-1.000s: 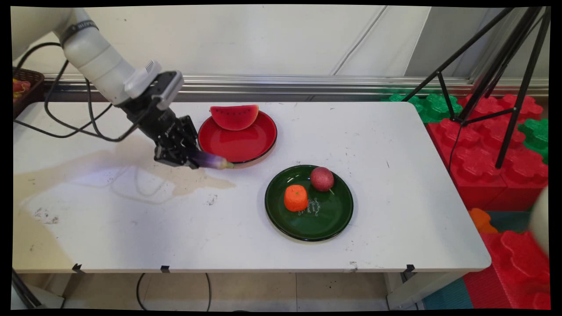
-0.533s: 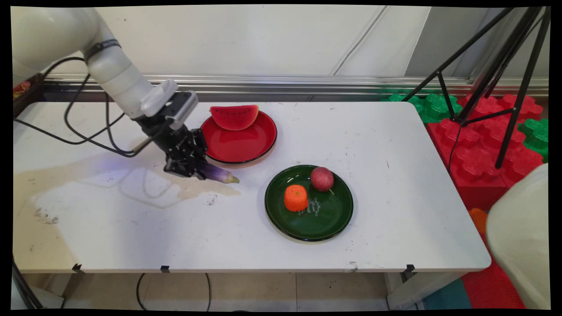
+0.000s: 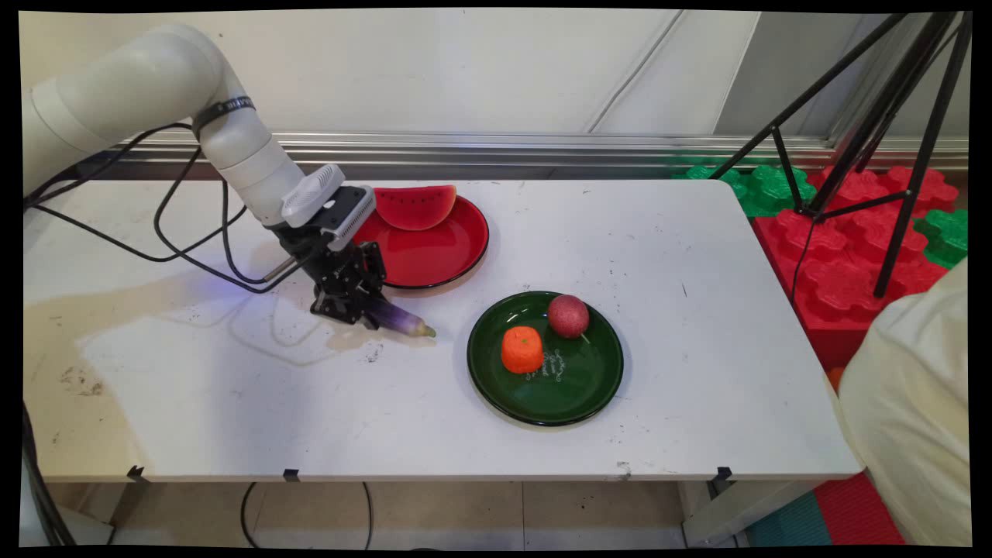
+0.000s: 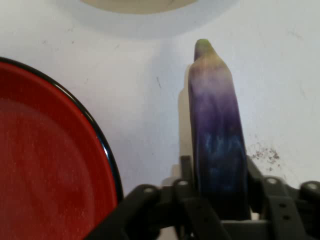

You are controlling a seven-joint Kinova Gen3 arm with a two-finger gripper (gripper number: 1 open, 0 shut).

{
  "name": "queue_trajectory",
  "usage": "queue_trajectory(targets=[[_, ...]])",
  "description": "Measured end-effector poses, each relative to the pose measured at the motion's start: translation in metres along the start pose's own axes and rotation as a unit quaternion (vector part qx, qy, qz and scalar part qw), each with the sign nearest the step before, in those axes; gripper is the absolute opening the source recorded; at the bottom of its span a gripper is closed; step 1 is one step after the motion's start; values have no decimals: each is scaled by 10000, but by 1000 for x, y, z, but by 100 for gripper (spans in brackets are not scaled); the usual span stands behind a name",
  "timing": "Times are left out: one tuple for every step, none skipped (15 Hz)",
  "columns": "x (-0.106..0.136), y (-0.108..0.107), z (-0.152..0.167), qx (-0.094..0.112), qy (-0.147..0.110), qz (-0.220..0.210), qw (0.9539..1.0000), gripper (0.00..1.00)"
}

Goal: Place the picked object on the table

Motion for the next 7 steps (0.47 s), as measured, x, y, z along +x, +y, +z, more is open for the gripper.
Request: queue_trajectory(targets=[[0,0,3,-15,-7,27,10000,100],[-1,-1,5,-23,-13,50,10000,100],[-1,-1,6,-28,-14,66,10000,100],[-1,-1,8,-28,-16,81,10000,100],[-1,-1,8,-25,-17,86,10000,100],[-1,-1,9,-14,-16,87,10000,100],[-2,0,9,1,-12,66,10000,100]])
